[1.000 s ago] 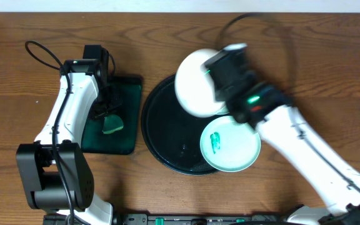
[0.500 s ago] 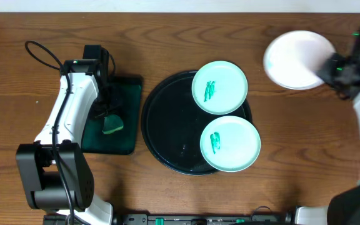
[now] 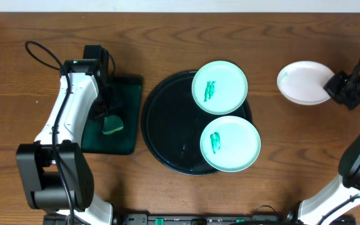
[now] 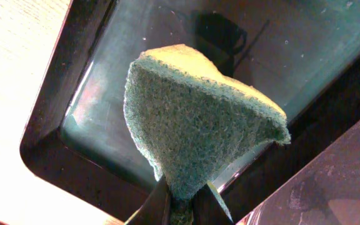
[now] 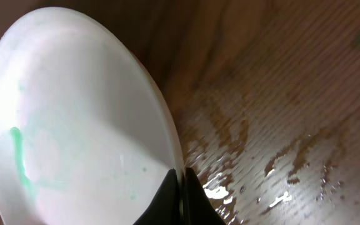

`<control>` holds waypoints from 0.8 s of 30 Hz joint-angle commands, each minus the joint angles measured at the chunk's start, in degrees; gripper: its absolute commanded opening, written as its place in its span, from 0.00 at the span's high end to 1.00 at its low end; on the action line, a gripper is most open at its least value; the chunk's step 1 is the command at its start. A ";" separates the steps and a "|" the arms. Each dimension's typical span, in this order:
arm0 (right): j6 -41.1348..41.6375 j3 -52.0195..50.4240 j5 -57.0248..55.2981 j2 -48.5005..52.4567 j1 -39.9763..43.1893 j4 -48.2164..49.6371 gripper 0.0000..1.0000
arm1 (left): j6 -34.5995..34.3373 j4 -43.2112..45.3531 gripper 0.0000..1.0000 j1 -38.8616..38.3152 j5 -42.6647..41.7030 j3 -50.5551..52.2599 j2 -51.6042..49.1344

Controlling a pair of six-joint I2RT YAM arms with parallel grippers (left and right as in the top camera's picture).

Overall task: Clean dirty plates on tray and stack at the side
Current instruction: 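Set the white plate down on the table's right side, release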

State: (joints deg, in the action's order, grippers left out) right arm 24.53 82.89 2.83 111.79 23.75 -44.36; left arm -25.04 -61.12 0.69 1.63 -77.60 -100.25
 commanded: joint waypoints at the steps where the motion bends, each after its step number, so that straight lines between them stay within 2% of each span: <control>1: -1.53 0.90 0.48 2.29 1.51 0.11 0.99 | 0.81 -0.33 0.93 0.26 0.07 -0.20 0.00; 7: -5.60 1.20 0.76 2.45 1.75 -2.27 0.68 | 0.81 -0.33 0.93 0.26 0.07 -0.20 0.00; 11: -10.47 2.56 4.92 -0.04 1.64 -4.39 0.67 | 0.79 -0.33 0.93 0.26 0.04 -0.20 0.00; 16: -15.02 4.98 11.21 -9.18 -0.74 -5.18 0.65 | 0.81 -0.33 0.93 0.26 0.04 -0.20 0.00; 21: -24.48 5.11 14.80 -15.78 -6.45 -5.33 0.49 | 0.79 -0.33 0.93 0.26 0.07 -0.20 0.00; 24: -25.40 5.11 14.60 -16.31 -10.86 -8.31 0.47 | 0.79 -0.33 0.93 0.26 0.07 -0.20 0.00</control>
State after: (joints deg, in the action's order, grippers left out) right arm 4.54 88.09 14.79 95.39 17.08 -50.19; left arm -25.04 -61.14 0.69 1.63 -77.60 -100.25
